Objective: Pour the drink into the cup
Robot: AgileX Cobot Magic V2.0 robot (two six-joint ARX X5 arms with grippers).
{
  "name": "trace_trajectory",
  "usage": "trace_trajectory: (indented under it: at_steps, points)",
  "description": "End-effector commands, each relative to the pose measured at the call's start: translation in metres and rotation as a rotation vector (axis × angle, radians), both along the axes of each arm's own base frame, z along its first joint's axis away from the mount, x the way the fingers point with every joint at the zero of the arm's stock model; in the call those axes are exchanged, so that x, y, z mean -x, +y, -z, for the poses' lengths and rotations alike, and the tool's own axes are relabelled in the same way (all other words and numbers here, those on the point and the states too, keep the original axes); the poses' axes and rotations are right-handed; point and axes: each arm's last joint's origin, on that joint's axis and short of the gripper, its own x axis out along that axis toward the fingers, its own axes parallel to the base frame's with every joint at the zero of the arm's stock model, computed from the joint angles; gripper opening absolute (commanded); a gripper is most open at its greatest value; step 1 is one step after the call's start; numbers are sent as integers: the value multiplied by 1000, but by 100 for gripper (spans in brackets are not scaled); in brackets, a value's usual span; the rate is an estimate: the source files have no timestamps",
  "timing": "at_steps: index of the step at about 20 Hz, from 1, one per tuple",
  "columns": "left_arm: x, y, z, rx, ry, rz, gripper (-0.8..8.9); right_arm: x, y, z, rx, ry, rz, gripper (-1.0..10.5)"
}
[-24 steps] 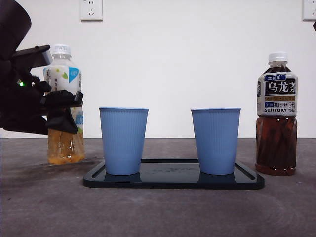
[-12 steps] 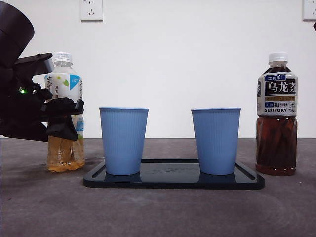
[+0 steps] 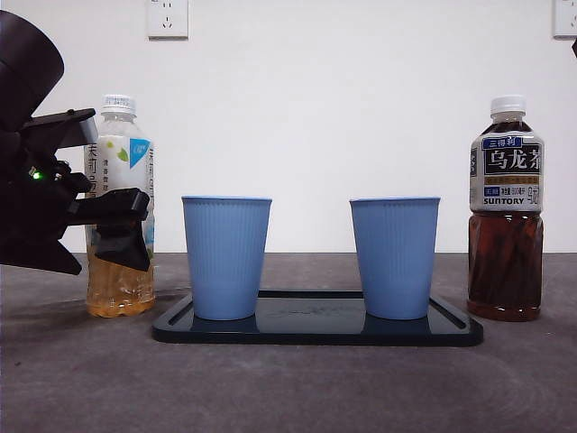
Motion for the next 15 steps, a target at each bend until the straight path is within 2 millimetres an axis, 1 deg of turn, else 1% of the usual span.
trace_trajectory:
  at_steps: [1, 4, 7, 9, 12, 15]
  points:
    - [-1, -1, -4, 4, -1, -1, 477, 1, 0, -5, -6, -20, -8, 426]
    - [5, 1, -11, 3, 19, -5, 479, 1, 0, -5, -6, -20, -8, 426]
    - [16, 5, -26, 5, 30, -9, 478, 1, 0, -5, -6, -19, -7, 426]
    - [28, 9, -38, 4, 42, -10, 477, 0, 0, -5, -4, -19, -1, 426]
    - [52, 17, -59, 25, 61, -23, 473, 0, 0, -5, 5, -24, 25, 426]
    - [77, 24, -79, 49, 29, -14, 469, -1, -1, -5, 12, -25, 42, 426]
